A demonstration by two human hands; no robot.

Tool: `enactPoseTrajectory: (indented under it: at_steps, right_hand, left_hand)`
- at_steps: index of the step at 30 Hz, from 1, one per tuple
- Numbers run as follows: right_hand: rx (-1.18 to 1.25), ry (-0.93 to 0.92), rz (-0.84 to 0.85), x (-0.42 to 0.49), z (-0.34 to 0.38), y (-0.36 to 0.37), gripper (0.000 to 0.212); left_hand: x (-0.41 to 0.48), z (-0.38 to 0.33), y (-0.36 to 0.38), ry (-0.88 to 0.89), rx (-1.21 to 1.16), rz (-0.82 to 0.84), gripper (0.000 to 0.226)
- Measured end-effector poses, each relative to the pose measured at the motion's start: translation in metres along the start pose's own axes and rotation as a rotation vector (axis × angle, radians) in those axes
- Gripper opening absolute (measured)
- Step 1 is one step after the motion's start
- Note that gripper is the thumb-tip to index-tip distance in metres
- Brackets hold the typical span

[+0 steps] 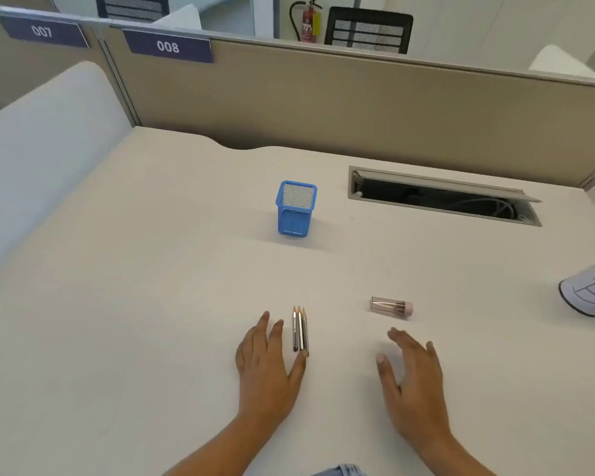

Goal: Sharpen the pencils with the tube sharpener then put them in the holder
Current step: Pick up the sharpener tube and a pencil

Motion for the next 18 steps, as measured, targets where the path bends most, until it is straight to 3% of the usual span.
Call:
enactPoseTrajectory:
  at_steps: [7,14,18]
  right_hand:
    - [0.035,-0.127,0.033,-0.008,0.050,0.025,0.026]
    - [0.054,-0.045,0.078,-0.018,0.071,0.034,0.017]
    - [0.050,-0.036,0.086,-0.021,0.078,0.038,0.010]
  left_hand:
    - [0.009,0.010,-0.009,-0.003,0.080,-0.049,0.038]
    - [0.025,0.016,-0.021,0.043,0.051,0.004,0.037]
    - [0.036,0.019,-0.025,0.046,0.006,0.019,0.022]
Point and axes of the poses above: each hand's wrist, its own x-axis towards the middle knuckle, its own y-axis out of the palm, z = x × y, the point moved 1 cm from there along x, towards the middle knuckle, and after that the axes turned 7 degrees about y, right-handed, at the moved point
